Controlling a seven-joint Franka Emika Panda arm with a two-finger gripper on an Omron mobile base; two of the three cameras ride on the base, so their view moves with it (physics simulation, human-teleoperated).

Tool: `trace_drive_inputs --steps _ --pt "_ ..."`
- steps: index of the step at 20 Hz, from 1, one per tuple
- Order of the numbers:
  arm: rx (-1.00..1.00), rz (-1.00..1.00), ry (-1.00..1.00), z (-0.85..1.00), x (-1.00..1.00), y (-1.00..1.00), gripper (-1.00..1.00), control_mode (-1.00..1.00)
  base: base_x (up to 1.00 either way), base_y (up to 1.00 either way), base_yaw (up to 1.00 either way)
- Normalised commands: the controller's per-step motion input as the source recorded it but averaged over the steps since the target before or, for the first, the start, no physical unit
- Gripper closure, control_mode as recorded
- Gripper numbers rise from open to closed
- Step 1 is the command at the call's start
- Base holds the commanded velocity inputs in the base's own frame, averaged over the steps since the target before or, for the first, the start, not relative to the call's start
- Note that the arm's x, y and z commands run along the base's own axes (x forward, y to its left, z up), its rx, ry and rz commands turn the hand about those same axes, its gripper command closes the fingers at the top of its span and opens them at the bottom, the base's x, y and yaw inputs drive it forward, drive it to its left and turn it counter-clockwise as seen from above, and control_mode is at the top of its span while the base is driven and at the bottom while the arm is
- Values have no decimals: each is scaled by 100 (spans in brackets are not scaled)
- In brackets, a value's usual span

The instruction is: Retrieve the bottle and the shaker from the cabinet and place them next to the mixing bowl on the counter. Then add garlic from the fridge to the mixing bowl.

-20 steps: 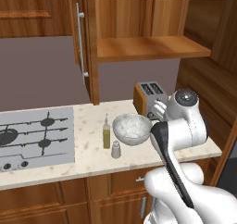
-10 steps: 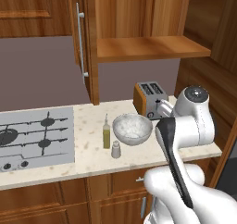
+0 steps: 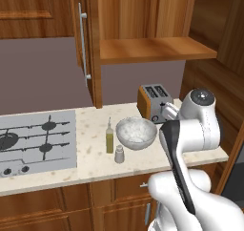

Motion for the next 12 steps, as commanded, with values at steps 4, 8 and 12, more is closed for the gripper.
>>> trace_drive_inputs --steps 4,8,12 --pt "0 0 0 0 0 0 -100 100 -4 0 0" --pt "0 0 0 0 0 0 -100 100 -39 0 0" --pt "0 0 0 0 0 0 -100 100 -51 0 0"
